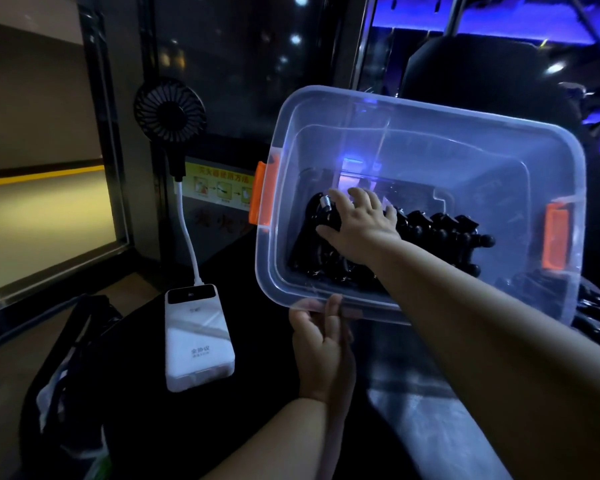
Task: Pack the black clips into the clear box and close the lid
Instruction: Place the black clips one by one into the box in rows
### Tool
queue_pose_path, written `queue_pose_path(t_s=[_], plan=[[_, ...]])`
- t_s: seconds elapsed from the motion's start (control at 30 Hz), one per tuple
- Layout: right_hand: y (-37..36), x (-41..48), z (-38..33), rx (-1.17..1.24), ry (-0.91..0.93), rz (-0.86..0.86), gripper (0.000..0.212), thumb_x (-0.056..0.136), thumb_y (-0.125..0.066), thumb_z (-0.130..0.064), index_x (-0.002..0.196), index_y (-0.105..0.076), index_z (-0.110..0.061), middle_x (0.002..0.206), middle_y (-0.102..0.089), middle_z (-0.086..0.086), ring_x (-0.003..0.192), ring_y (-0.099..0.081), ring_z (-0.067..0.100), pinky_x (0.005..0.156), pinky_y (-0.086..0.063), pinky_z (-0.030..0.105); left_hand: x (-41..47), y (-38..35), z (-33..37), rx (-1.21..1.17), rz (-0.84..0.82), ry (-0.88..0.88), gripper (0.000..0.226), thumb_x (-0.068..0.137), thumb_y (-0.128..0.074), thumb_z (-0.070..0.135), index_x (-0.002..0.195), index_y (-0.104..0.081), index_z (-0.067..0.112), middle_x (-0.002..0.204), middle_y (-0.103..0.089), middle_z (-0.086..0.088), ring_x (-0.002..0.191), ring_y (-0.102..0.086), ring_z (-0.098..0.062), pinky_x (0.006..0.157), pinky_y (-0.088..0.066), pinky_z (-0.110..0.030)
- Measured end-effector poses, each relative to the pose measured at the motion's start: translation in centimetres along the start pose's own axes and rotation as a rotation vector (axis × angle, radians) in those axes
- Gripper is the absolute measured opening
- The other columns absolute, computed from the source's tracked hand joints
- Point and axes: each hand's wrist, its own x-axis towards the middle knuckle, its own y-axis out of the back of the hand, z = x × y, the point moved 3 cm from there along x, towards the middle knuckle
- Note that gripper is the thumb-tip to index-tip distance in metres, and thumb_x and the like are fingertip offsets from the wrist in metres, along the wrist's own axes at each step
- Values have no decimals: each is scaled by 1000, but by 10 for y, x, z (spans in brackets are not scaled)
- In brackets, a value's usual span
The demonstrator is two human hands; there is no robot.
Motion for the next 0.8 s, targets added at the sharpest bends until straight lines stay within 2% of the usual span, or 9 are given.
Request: queue_pose_path(t_s=[0.1, 0.13, 0.23, 0.27, 0.43, 0.5, 0.63, 0.73, 0.8], plan=[[14, -23, 11, 66, -9, 76, 68, 87, -47, -63, 145, -25, -36, 153, -21, 2, 145, -7, 21, 116, -10, 53, 3, 1, 2, 73, 16, 4, 44, 79, -62, 59, 88, -42, 20, 74, -67, -22, 52, -54, -17, 56, -47, -30], [17, -34, 17, 91, -10, 108, 66, 87, -47, -62, 144, -27, -35, 152, -23, 2, 144, -8, 21, 115, -12, 52, 3, 1, 3, 108, 25, 2, 45, 79, -62, 60, 87, -43, 21, 77, -68, -23, 54, -56, -18, 59, -48, -33], [22, -69, 37, 136, -38, 179, 61, 88, -49, -58, 141, -35, -33, 148, -31, 2, 143, -12, 22, 114, -16, 47, 3, 2, 2, 144, 56, -6, 23, 91, -57, 36, 84, -41, 22, 82, -66, -27, 55, -54, -18, 59, -46, -34], [23, -80, 44, 144, -53, 202, 59, 88, -49, -57, 140, -38, -32, 146, -34, 1, 142, -14, 22, 112, -17, 46, 2, 2, 3, 153, 51, -10, 22, 93, -56, 36, 84, -40, 23, 83, -66, -26, 56, -53, -19, 59, -46, -33], [27, -128, 81, 158, -121, 328, 47, 88, -55, -51, 130, -52, -29, 135, -48, -1, 135, -25, 23, 105, -26, 44, -1, -4, 8, 103, 35, -30, 21, 97, -50, 21, 83, -34, 20, 70, -71, -5, 43, -44, -7, 48, -38, -18], [27, -144, 95, 117, -131, 321, 49, 88, -53, -54, 129, -54, -27, 131, -50, 0, 133, -27, 23, 103, -28, 44, -1, -5, 11, 110, 30, -46, 19, 98, -49, 20, 85, -35, 17, 67, -71, 0, 41, -43, -6, 47, -37, -17], [28, -179, 132, 110, -173, 329, 68, 80, -30, -66, 127, -56, -23, 126, -55, 2, 127, -33, 24, 103, -28, 41, -1, -7, 11, 136, 35, -54, 18, 99, -47, 23, 95, -37, 8, 71, -70, -3, 40, -42, -6, 48, -36, -22], [33, -204, 163, 118, -217, 403, 66, 83, -32, -62, 126, -56, -19, 124, -55, 6, 122, -34, 24, 104, -23, 35, -2, -7, 11, 148, 44, -54, 18, 99, -47, 26, 89, -37, 16, 70, -70, 1, 41, -41, -5, 51, -36, -24], [37, -219, 182, 133, -294, 420, 67, 82, -31, -62, 128, -54, -19, 126, -54, 6, 124, -35, 26, 105, -22, 37, -3, -6, 11, 155, 39, -58, 18, 99, -47, 28, 88, -38, 17, 63, -70, 5, 41, -41, -5, 50, -37, -22]])
